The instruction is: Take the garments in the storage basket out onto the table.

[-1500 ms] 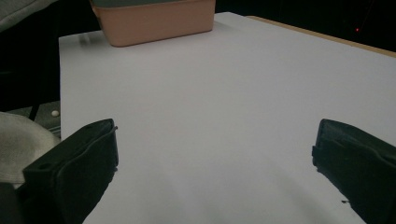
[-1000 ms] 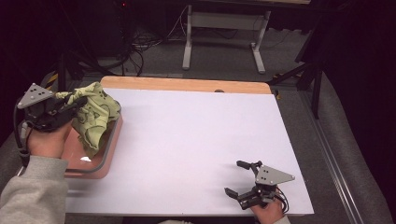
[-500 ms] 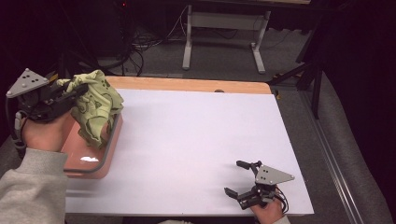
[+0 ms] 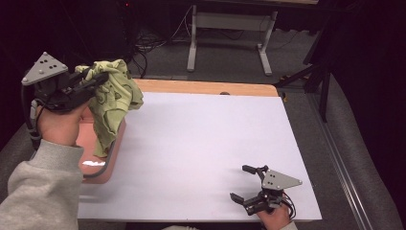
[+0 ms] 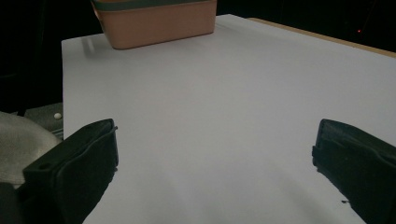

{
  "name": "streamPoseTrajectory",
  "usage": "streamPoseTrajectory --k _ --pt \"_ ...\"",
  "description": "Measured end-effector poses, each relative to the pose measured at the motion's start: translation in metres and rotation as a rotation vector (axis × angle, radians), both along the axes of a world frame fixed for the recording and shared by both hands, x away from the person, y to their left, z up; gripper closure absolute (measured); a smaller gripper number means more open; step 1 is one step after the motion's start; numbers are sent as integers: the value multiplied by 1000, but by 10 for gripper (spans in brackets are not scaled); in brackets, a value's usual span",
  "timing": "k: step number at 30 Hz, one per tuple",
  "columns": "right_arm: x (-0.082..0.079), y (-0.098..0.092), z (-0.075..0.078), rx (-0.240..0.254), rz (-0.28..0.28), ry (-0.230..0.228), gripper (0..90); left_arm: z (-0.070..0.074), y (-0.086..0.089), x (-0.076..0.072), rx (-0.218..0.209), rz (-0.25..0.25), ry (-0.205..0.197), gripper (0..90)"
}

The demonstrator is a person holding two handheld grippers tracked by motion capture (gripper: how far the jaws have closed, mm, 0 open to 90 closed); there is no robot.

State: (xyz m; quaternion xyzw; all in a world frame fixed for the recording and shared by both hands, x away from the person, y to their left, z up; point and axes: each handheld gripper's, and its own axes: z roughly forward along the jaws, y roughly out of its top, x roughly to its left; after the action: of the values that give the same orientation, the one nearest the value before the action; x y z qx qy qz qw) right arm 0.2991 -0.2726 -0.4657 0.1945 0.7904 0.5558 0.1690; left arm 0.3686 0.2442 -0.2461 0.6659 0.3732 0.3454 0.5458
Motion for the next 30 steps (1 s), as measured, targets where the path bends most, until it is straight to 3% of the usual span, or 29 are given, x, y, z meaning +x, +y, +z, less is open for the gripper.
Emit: streamPoseTrajectory --k 12,30 --pt "0 0 0 -1 1 3 6 12 -34 5 -35 -99 -26 679" --pt "-1 -3 1 4 4 -3 6 15 -87 17 -50 -224 -19 678"
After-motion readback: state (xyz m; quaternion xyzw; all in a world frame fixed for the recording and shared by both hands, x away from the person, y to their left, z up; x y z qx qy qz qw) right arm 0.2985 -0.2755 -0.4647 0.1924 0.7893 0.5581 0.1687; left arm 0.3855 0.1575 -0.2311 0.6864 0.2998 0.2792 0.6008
